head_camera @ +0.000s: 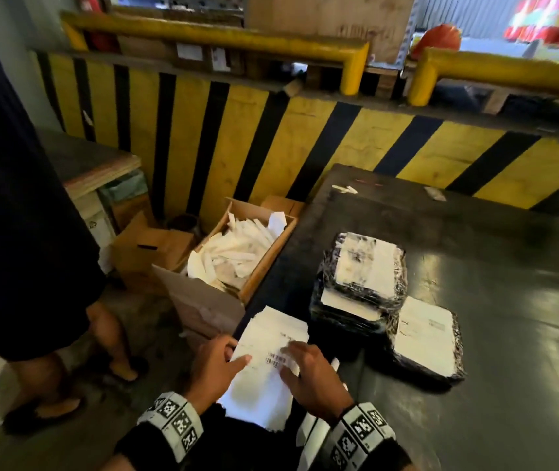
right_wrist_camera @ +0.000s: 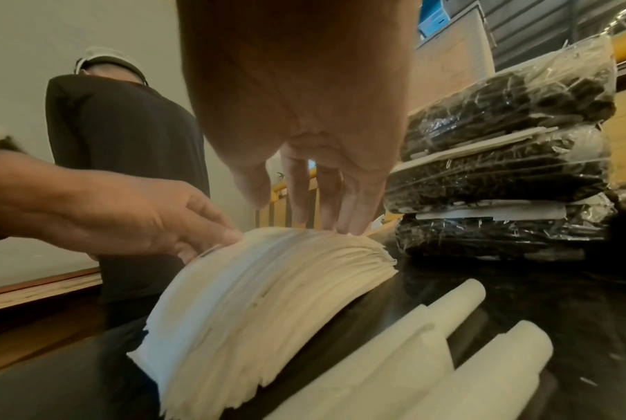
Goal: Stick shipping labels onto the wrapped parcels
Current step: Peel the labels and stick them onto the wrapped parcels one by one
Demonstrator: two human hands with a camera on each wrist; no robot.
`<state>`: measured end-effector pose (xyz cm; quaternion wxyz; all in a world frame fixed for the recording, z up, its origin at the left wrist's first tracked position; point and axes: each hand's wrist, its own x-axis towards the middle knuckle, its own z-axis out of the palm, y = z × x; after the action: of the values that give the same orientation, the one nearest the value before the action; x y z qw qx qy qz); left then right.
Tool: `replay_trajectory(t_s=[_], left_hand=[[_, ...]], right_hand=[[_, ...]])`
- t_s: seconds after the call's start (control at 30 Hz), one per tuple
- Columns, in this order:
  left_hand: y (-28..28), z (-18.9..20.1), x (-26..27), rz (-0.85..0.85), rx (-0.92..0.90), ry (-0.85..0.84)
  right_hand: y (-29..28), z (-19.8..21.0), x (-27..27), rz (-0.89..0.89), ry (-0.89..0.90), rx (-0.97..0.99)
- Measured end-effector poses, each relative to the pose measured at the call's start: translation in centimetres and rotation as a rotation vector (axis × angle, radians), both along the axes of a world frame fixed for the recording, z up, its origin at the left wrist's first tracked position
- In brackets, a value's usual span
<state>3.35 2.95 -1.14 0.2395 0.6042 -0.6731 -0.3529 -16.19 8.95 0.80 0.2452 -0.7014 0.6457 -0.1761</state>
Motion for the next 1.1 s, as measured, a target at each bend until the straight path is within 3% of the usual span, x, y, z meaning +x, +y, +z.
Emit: replay_trajectory(t_s=[0.17,0.4,0.5,0.6,0.67,0.87,1.1], left_hand=[[-1.7,-0.8,0.7,0.097,0.17,0.249],[-2.9,1.6,1.5,0.131,0.137,0.42],[-3.5,4.7,1.4,0.127,0.16,0.542],[-4.3,7.8,0.6,0.161,0.133,0.685],[-4.8,9.5,-0.1,0.193,0.128,0.764],[-5.1,11.9,-1.5,0.14,0.243,0.951],[-4.9,12.9,-2.1,0.131,0.244,0.969]], right_hand=[[-0.3,-0.9,0.1,-0.06,-0.028,0.015],[-0.3,-0.6,0.0,-0.112,-0.098,-0.073],[-0.2,2.2,0.4,-0.186,-0.343,-0.176],[0.4,5.5,0.7,-0.258,-0.626,-0.156],[0.9,7.1,0.7,-0.256,-0.721,-0.157],[1.9,9.2,0.2,-0.306,-0.722,-0.131],[3.1,10.0,0.3,-0.248,-0.676,-0.122]])
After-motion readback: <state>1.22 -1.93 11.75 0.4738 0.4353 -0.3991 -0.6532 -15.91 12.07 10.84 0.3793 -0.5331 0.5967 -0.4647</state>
